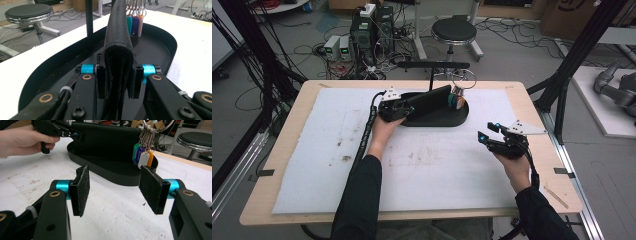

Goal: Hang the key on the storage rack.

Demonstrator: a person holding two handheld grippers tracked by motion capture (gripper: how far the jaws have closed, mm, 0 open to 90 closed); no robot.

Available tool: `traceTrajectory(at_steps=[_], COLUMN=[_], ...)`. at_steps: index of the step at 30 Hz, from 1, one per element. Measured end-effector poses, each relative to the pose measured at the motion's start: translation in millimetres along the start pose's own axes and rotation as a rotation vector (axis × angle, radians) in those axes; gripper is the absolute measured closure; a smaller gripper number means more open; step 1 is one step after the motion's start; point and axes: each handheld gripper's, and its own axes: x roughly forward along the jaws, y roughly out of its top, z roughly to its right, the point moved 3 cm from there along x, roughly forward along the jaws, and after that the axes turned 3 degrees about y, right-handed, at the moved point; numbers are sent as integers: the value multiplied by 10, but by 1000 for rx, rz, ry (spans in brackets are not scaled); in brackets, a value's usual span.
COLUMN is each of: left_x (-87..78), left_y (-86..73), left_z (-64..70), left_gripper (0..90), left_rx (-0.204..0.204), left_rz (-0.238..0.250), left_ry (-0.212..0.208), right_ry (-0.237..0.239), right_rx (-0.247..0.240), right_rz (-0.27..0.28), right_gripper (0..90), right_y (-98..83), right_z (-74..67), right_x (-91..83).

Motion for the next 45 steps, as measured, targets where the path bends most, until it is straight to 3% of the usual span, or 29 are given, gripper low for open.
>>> traceTrajectory(at_steps=[10, 16, 21, 24, 30, 37, 45], left_x=[7, 32, 2, -29, -87, -152, -334], left_y=[-43, -21, -3, 18, 94, 133, 170], left_z=[-15, 33, 39, 56, 120, 158, 242], left_gripper=[699, 540, 419, 364, 355, 348, 348], left_rx=[8, 35, -3, 1, 29, 14, 13], left_rz=[-37, -65, -82, -105, -117, -108, -71], left_ry=[6, 54, 55, 54, 51, 34, 0], right_ry=[-2, 1, 7, 5, -2, -8, -14], right_rx=[5, 5, 0, -1, -1, 0, 1], right_rz=[-1, -3, 3, 3, 2, 7, 6], right_gripper=[422, 420, 414, 414, 414, 413, 414], right_y=[-16, -20, -18, -16, -14, -13, -14], right_z=[23, 22, 22, 19, 9, 28, 36], right_x=[-18, -14, -18, -20, -17, -30, -15])
